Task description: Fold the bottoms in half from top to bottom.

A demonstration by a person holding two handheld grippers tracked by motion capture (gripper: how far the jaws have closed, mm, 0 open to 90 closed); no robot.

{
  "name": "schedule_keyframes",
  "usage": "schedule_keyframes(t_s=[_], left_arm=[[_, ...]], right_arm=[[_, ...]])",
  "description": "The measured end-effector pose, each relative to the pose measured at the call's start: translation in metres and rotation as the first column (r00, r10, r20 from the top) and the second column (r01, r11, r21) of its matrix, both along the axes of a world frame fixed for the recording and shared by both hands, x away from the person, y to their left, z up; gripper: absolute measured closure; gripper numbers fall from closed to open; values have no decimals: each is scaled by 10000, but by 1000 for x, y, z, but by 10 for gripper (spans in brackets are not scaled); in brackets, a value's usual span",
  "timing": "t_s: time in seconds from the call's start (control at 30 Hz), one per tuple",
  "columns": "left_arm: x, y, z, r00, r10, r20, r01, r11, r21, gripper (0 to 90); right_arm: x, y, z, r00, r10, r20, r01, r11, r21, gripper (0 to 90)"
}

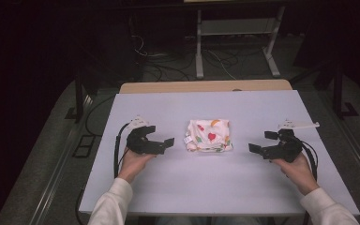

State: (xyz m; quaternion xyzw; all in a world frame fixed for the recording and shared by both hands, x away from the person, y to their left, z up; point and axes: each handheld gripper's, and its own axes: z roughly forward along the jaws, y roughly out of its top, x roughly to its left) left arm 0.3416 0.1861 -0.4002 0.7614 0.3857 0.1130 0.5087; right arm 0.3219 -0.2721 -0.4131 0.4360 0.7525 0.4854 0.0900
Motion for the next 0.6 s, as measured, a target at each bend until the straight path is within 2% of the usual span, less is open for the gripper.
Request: schedule_keyframes(t_s=[0.13,0.23,0.47,0.6], left_arm=[[-10,3,-5,9997,77,235,-77,10000,-20,0],[-15,5,-9,9997,78,235,-78,10000,-34,0],[-30,12,-13,9988,181,447,-181,9998,-16,0],[-38,18,-16,9976,344,603,-335,9993,-159,0]], right_arm=[[-7,-4,-4,10000,-5,20,5,10000,-60,0],[-13,-6,-9,10000,26,-50,-27,9998,-187,0],[-26,-11,-13,9998,-52,168,56,9996,-276,0],[-31,-12,-15,9997,-64,226,71,9995,-297,0]])
